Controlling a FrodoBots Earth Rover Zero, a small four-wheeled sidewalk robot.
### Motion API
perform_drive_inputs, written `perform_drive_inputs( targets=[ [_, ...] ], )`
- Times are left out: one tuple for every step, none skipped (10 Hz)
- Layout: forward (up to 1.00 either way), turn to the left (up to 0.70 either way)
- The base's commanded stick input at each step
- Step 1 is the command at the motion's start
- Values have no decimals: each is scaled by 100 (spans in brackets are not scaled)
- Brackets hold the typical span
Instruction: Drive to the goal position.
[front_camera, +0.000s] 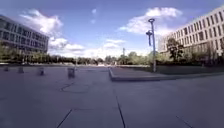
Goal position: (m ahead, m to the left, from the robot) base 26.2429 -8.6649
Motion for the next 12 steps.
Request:
perform_drive_inputs(
  targets=[
    [70, 0],
    [70, 0],
    [70, 0],
    [70, 0],
    [70, 0],
    [70, 0],
    [70, 0],
    [70, 0],
    [70, 0],
    [70, 10],
    [70, 14],
    [70, 14]
  ],
)
